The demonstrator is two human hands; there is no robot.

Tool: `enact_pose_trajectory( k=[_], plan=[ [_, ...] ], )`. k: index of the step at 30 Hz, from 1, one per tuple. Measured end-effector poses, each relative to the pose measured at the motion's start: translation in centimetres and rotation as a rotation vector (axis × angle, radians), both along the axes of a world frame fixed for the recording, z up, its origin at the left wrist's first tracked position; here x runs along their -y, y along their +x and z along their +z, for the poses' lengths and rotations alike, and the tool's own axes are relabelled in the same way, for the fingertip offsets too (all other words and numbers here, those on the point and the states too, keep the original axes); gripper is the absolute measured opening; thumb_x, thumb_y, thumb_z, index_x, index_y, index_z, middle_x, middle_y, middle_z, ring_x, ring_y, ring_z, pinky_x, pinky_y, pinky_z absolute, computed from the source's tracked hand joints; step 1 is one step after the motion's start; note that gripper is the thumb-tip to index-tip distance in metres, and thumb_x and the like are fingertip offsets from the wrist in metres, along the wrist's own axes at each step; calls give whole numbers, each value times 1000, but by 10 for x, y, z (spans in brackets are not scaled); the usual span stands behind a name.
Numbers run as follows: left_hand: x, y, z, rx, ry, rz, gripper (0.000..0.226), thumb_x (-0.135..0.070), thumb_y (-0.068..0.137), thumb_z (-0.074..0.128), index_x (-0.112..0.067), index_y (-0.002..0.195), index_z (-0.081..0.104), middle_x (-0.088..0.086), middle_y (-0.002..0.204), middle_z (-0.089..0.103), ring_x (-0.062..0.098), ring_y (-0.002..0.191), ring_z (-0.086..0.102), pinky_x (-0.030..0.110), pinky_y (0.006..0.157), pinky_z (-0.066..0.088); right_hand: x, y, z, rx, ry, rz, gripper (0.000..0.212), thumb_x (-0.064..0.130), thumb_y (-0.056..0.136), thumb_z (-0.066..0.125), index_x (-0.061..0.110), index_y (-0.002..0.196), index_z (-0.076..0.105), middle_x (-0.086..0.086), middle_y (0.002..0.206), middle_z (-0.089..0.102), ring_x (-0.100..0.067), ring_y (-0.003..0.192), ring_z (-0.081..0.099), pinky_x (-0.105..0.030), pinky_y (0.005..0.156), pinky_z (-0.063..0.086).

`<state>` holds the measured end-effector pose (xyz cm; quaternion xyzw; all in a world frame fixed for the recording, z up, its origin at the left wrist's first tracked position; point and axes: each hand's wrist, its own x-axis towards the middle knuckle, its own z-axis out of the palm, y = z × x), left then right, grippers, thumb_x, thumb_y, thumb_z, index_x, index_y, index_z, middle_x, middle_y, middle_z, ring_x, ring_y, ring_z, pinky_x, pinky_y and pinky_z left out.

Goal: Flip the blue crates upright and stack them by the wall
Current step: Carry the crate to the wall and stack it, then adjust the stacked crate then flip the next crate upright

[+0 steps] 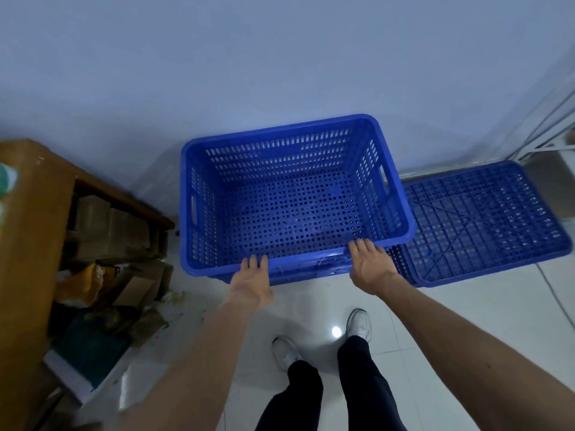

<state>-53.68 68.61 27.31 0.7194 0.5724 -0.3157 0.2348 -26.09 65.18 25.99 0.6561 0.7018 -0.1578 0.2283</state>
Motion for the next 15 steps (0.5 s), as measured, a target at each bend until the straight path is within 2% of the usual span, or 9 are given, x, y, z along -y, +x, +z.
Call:
enact_pose_trajectory(
  k=[1,3,8,12,15],
  plan=[
    [3,4,10,38,-36,-11,82,-33,94,55,-19,156,4,10,163,8,32,149,13,45,116,30,5,-1,13,-26,-48,-32,54,25,98,38,6,147,29,-13,149,35,-31,137,34,-44,112,33],
    [8,14,29,89,-59,-27,79,-34,96,53,-22,157,5,8,165,9,30,149,17,44,116,28,14,-3,35,-75,-118,-84,53,29,99,39,8,147,31,-13,151,35,-31,138,35,-46,111,34],
    [31,45,68,169,-86,-38,69,-34,96,48,-21,155,15,10,157,32,33,139,38,46,107,38,62,4,81,-149,-242,-301,54,35,99,44,6,144,36,-13,148,40,-31,136,39,-43,107,37],
    [66,81,79,234,-147,38,65,-37,95,47,-20,153,23,11,154,38,34,136,42,44,105,38,105,20,89,-123,-301,-445,51,29,98,41,6,143,38,-14,147,41,-30,135,42,-41,108,38],
    [86,113,79,243,-168,12,58,-36,95,47,-16,147,34,14,147,46,34,130,48,42,103,41,118,23,92,-187,-304,-490,50,30,97,41,5,140,41,-16,144,45,-31,131,46,-40,107,41]
  ],
)
